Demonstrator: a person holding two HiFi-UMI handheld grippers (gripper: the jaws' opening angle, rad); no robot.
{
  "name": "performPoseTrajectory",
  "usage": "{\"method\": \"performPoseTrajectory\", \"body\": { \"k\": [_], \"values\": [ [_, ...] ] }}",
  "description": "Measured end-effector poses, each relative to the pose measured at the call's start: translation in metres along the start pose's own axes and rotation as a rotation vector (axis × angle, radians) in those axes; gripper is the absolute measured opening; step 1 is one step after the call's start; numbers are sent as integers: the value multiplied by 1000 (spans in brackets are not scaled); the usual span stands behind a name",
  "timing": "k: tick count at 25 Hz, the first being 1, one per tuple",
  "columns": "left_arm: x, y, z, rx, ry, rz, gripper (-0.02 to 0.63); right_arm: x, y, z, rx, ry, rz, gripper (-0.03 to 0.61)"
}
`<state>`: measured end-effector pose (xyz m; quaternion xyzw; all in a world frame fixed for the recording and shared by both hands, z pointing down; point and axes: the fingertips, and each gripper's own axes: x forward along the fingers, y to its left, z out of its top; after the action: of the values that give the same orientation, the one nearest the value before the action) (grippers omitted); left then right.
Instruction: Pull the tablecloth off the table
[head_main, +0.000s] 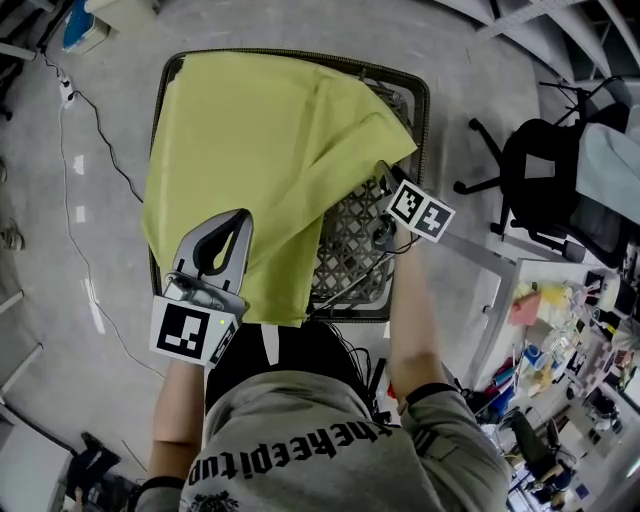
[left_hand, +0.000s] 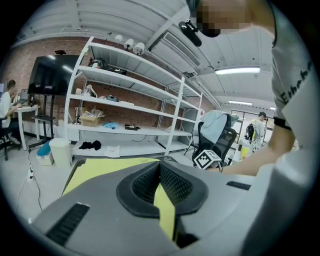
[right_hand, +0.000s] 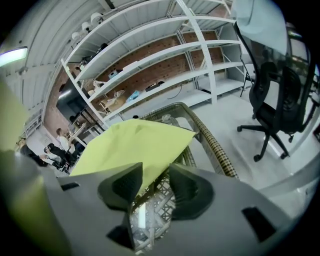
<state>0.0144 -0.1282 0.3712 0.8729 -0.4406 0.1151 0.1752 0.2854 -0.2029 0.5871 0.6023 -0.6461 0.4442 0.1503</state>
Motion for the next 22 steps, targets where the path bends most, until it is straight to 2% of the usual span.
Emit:
{"method": "performPoseTrajectory", "body": {
  "k": [10, 14, 18, 22],
  "values": [
    [3, 9, -3, -18, 8, 23, 14, 20, 10, 3, -16, 19, -11, 160],
    [2, 10, -3, -23, 7, 31, 14, 25, 11, 5, -69, 34, -72, 155],
    [0, 12, -3, -27, 4, 40, 14, 25, 2, 5, -160, 70, -160, 35],
    [-4, 10, -1, -18, 0, 49, 14, 24, 5, 7, -198, 69, -138, 17]
  ]
}}
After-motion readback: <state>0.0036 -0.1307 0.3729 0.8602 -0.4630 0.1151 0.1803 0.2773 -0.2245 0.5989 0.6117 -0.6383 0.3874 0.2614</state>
